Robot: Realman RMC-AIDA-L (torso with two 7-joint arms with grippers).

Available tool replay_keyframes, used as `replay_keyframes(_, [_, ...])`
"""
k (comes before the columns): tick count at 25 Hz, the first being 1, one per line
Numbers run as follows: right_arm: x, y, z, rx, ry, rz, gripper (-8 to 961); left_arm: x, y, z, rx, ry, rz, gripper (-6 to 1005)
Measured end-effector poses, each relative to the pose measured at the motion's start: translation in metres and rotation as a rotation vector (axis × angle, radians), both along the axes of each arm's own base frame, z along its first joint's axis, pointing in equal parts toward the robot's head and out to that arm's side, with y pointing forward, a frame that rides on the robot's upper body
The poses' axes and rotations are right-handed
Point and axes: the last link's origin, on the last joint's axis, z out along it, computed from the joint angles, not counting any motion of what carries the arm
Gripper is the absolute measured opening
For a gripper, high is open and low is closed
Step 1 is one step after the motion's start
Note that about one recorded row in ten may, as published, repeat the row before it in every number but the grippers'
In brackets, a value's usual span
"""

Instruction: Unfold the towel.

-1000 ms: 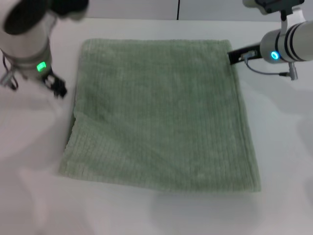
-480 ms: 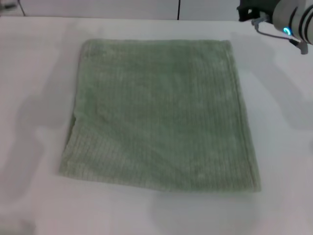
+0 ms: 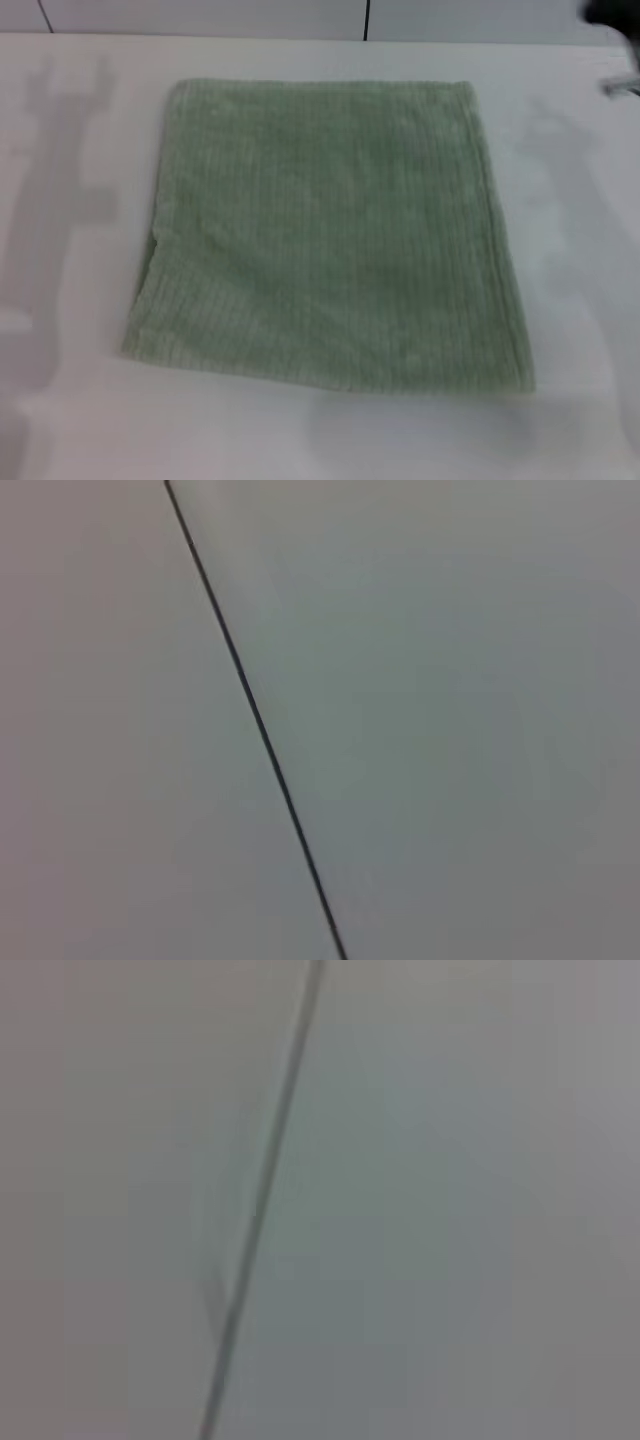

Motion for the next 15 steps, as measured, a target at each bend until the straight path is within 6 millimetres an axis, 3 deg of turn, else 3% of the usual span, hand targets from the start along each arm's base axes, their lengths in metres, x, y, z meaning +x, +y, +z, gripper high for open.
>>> replay_keyframes(1, [0.0, 0.0, 0.0, 0.0, 0.0, 0.0, 143, 0.0, 0.0, 0.0, 0.0, 0.0, 0.0, 813])
replay_keyframes(5, [0.056, -0.057, 0.027, 0.109, 0.189, 0.153, 144, -0.023, -0.017, -0.031, -0.04, -0.065, -0.012, 813])
replay_keyframes(10, [0.079, -0.073, 0.038, 0.124, 0.189, 0.14, 146, -0.035, -0.025, -0.045, -0.074, -0.092, -0.007, 813])
replay_keyframes(15, [0.083, -0.067, 0.031, 0.073, 0.141, 0.112, 148, -0.043, -0.029, -0.051, -0.106, -0.169, -0.015, 813])
